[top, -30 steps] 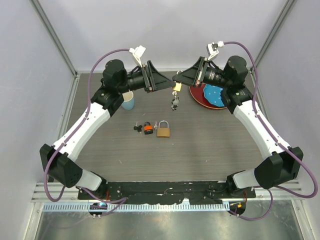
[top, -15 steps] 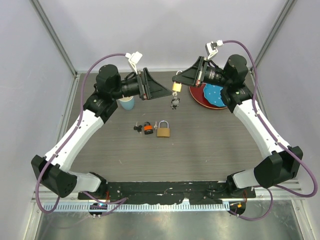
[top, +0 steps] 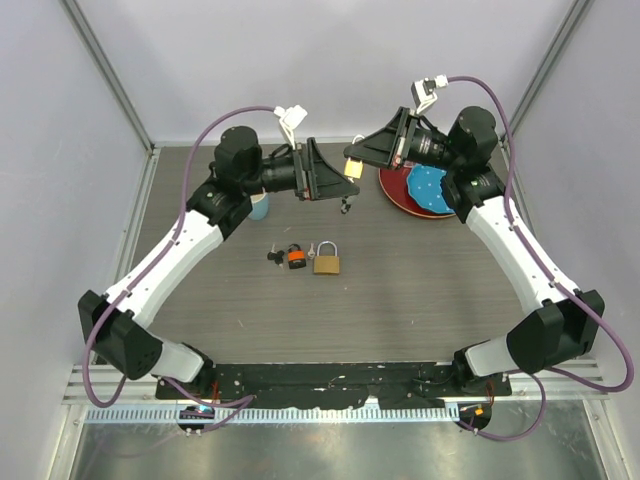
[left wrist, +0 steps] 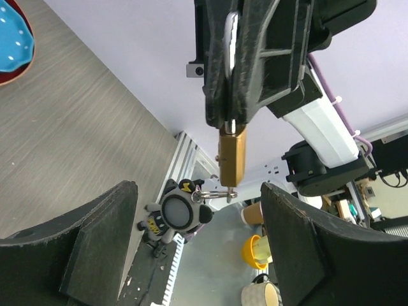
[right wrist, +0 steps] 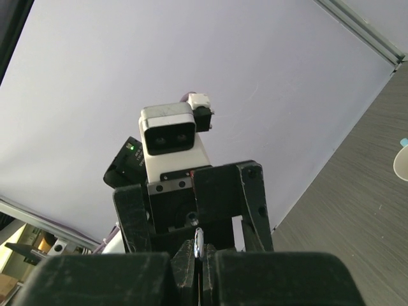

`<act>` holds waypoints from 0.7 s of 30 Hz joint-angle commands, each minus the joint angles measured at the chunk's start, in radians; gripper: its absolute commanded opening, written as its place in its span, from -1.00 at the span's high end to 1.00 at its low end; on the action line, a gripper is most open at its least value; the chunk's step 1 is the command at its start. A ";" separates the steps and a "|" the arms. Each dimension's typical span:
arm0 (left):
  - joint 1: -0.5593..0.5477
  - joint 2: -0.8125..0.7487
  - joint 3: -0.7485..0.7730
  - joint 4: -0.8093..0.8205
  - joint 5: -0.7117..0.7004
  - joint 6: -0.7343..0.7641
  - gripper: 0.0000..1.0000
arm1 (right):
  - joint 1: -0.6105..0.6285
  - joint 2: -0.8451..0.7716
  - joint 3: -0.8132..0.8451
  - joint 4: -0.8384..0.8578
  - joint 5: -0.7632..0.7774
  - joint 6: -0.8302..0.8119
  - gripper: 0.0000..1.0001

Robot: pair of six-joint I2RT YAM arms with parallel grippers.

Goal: Lock with the key
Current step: Lock the lock.

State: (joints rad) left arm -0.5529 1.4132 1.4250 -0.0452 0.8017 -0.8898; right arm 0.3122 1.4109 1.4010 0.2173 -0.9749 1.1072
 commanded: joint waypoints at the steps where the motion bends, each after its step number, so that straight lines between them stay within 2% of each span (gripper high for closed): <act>1: -0.028 0.016 0.022 0.096 0.031 -0.014 -0.62 | -0.008 -0.003 0.066 0.076 0.005 0.028 0.97; 3: -0.039 0.012 0.000 0.131 0.036 -0.041 -0.61 | -0.012 -0.001 0.066 0.080 0.015 0.036 0.97; 6: -0.050 0.003 -0.040 0.183 0.044 -0.070 -0.46 | -0.016 0.002 0.067 0.097 0.018 0.051 0.97; 9: -0.056 -0.008 -0.080 0.214 0.037 -0.084 -0.15 | -0.019 0.010 0.069 0.111 0.016 0.065 0.97; 10: -0.058 -0.010 -0.089 0.226 0.039 -0.104 0.02 | -0.021 0.011 0.069 0.116 0.016 0.066 0.97; 12: -0.058 -0.013 -0.113 0.252 0.045 -0.116 0.24 | -0.021 0.011 0.070 0.122 0.018 0.069 0.97; 13: -0.059 -0.014 -0.118 0.254 0.048 -0.126 0.44 | -0.021 0.014 0.070 0.122 0.018 0.069 0.97; 16: -0.064 -0.017 -0.132 0.257 0.056 -0.133 0.71 | -0.024 0.017 0.070 0.122 0.016 0.069 0.97; 21: -0.070 -0.029 -0.159 0.255 0.068 -0.147 0.91 | -0.030 0.020 0.058 0.128 0.018 0.069 0.97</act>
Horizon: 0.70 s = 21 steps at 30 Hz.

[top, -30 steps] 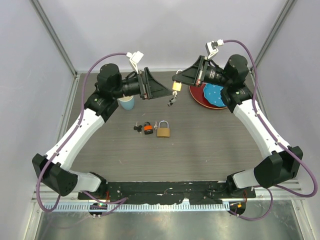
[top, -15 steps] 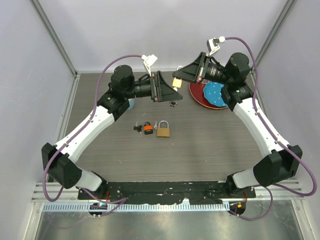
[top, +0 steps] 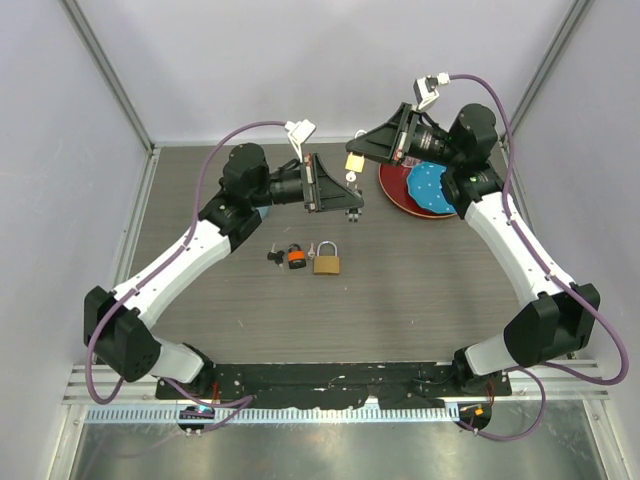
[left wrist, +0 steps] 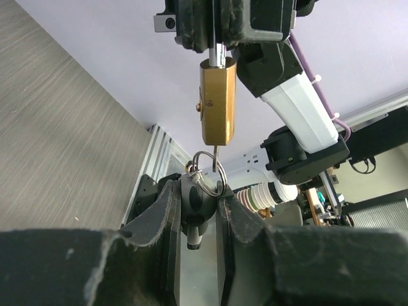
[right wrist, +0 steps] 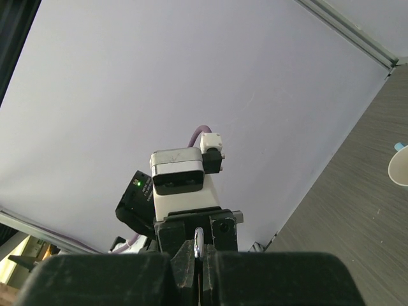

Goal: Lock with the key
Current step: Lock the lock.

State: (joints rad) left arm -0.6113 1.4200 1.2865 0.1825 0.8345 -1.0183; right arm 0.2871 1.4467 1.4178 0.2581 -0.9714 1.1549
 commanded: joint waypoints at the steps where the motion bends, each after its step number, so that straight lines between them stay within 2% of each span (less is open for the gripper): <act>1: -0.011 -0.044 -0.032 0.026 0.035 -0.020 0.97 | -0.006 -0.014 0.038 0.090 0.014 0.020 0.97; 14: -0.053 -0.073 -0.142 0.097 0.029 -0.085 1.00 | -0.037 0.020 0.043 0.113 0.022 0.025 0.97; 21: -0.062 -0.081 -0.168 0.081 0.043 -0.083 1.00 | -0.062 0.023 0.040 0.115 0.013 0.025 0.97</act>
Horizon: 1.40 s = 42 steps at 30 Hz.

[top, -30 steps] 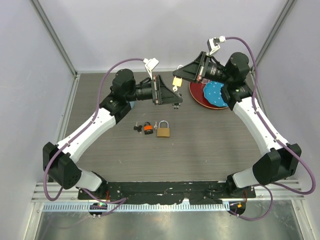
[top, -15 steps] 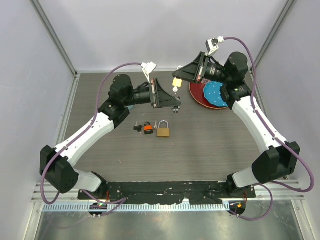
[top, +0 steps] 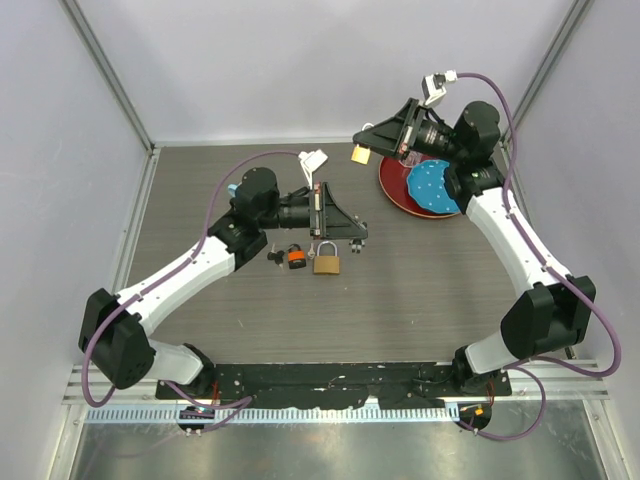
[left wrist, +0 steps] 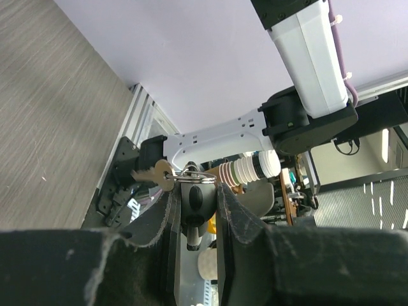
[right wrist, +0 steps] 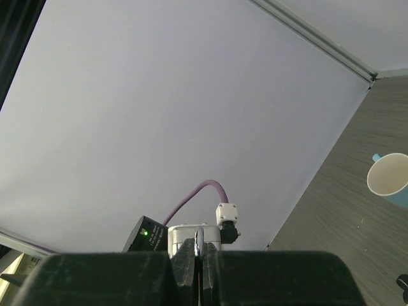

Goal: Lock with the key
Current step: Lock the lock, then place the lock at the center of the board.

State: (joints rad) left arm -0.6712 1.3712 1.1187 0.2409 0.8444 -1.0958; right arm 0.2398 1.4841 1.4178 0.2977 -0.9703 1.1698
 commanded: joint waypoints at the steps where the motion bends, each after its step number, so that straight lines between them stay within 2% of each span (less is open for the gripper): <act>1: -0.002 -0.034 0.000 0.012 0.028 -0.001 1.00 | -0.017 -0.016 0.029 0.073 0.012 0.008 0.97; 6: -0.002 -0.032 -0.008 -0.023 0.009 0.027 1.00 | -0.022 -0.022 -0.020 0.041 -0.013 -0.030 0.97; 10: -0.002 -0.023 -0.010 -0.087 -0.024 0.057 1.00 | -0.019 -0.044 -0.117 -0.026 -0.015 -0.134 0.97; 18: -0.001 0.002 0.006 -0.118 -0.056 0.077 1.00 | -0.008 -0.013 -0.213 -0.403 0.073 -0.453 0.97; 21: -0.001 0.017 0.016 -0.118 -0.051 0.077 1.00 | -0.004 0.039 -0.250 -0.479 0.105 -0.557 0.97; 31: 0.002 0.066 0.036 -0.117 -0.045 0.067 1.00 | 0.016 0.228 -0.321 -0.496 0.147 -0.722 0.97; 42: 0.021 0.147 0.084 -0.124 0.004 0.059 1.00 | 0.044 0.400 -0.289 -0.497 0.223 -0.792 0.97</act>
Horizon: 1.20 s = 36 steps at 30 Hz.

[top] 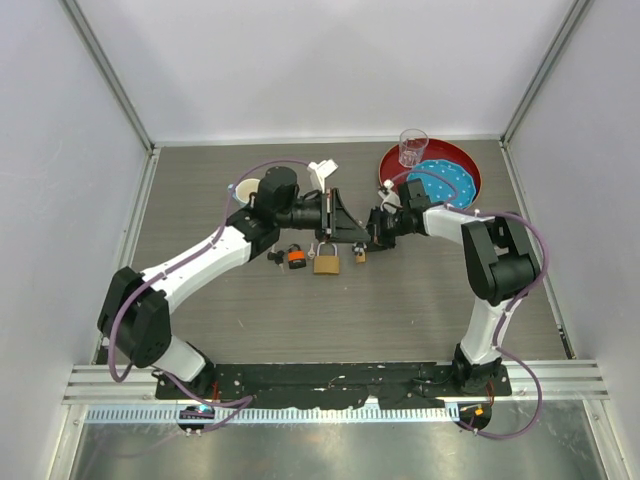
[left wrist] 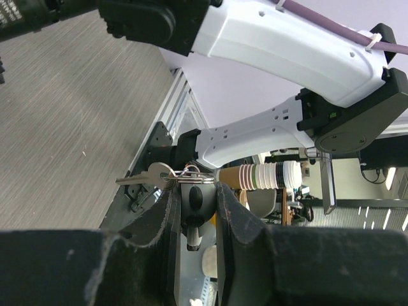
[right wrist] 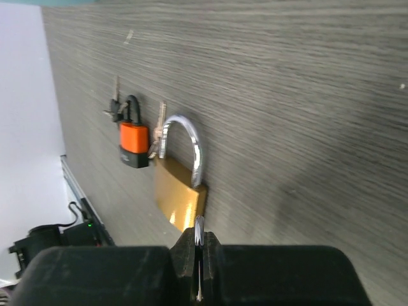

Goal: Lock with the key
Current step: Place the lock at the center of the board.

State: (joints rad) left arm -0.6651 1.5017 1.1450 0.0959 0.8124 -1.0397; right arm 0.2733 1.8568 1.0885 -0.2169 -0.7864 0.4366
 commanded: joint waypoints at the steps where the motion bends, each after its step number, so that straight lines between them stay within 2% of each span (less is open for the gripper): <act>1: 0.015 0.023 0.062 0.021 0.045 0.003 1.00 | 0.010 0.047 0.045 0.011 0.042 -0.064 0.97; 4: 0.027 0.052 0.079 0.016 0.068 -0.003 1.00 | 0.018 0.070 0.048 0.002 0.072 -0.081 0.92; 12: 0.042 0.114 0.094 0.021 0.085 -0.006 1.00 | 0.024 0.093 0.048 -0.012 0.145 -0.069 0.65; 16: 0.056 0.135 0.104 -0.010 0.083 0.003 1.00 | 0.024 0.082 0.062 -0.038 0.235 -0.053 0.34; 19: 0.058 0.158 0.130 -0.076 0.079 0.032 1.00 | 0.024 0.074 0.080 -0.087 0.274 -0.059 0.21; 26: 0.065 0.219 0.177 -0.306 0.010 0.153 1.00 | 0.024 0.067 0.097 -0.160 0.334 -0.062 0.17; 36: 0.081 0.334 0.219 -0.458 -0.059 0.225 1.00 | 0.024 -0.004 -0.018 -0.174 0.250 -0.093 0.18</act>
State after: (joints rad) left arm -0.5919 1.7962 1.3022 -0.2825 0.7750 -0.8719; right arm 0.2970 1.8999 1.1294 -0.3523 -0.5518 0.3801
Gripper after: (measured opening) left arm 0.230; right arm 0.410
